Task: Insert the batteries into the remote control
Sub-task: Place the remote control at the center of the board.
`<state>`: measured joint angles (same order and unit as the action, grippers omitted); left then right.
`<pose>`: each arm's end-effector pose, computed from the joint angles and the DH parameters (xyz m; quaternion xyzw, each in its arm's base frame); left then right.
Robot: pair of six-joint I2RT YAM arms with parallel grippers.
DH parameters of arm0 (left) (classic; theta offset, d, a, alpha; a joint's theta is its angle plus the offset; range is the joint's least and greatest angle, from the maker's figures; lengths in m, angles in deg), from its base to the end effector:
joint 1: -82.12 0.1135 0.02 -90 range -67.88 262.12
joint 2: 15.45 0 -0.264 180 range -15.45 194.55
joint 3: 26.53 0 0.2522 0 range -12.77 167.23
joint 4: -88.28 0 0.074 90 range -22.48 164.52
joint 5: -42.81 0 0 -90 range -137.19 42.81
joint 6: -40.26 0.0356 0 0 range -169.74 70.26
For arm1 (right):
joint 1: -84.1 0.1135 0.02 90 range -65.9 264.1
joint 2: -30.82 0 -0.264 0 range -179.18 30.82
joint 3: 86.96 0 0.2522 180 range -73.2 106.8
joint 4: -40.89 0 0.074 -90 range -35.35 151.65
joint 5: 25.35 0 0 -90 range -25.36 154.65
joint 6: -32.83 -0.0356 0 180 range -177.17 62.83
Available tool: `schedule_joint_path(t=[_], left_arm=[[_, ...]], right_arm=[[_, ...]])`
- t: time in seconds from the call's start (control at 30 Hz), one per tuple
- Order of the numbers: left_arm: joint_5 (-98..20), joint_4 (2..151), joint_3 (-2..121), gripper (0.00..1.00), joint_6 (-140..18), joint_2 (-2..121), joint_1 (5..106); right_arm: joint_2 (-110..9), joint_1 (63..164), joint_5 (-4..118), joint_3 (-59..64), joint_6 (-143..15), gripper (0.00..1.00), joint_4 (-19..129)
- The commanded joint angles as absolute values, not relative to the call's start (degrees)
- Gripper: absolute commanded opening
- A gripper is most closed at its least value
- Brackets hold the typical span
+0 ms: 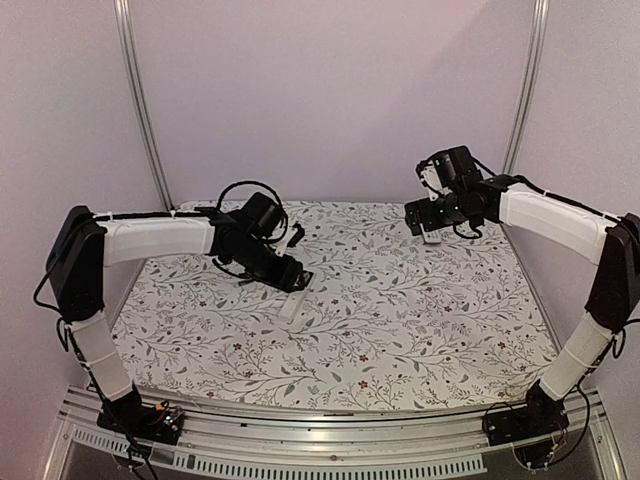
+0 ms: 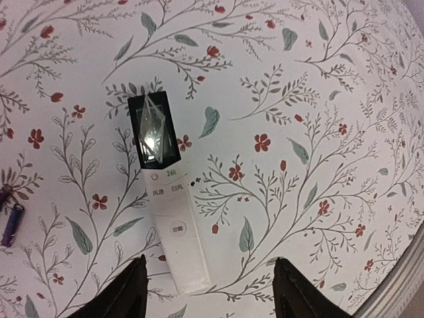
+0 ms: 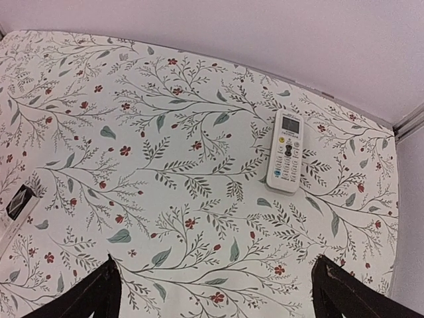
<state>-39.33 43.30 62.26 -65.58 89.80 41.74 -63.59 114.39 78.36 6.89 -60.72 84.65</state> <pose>0.2890 -0.2522 0.2008 0.2220 0.9411 -0.1745 0.1858 0.3239 0.1794 0.2984 -0.1665 0.9009 0.0069 0.4007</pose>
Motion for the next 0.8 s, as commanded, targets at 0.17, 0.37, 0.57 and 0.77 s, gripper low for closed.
schedule_joint_path(t=[0.17, 0.37, 0.57, 0.77], left_arm=[[-49.62, 56.03, 54.15, 0.68, -65.86, 72.95, 42.30], [-52.24, 56.02, 51.56, 0.71, -65.39, 70.74, 42.39], [-49.73, 56.82, 51.72, 0.71, -64.65, 72.04, 42.39], [-47.64, 59.10, 52.11, 0.71, -63.37, 72.62, 42.35]], right_arm=[[-78.90, 102.92, 78.33, 18.67, -55.03, 0.99, 77.29], [-92.37, 97.74, 73.85, 30.10, -61.16, 0.99, 80.32], [-105.67, 96.44, 68.31, 42.42, -60.27, 0.99, 87.75], [-111.61, 96.50, 70.35, 43.21, -59.02, 0.99, 88.88]])
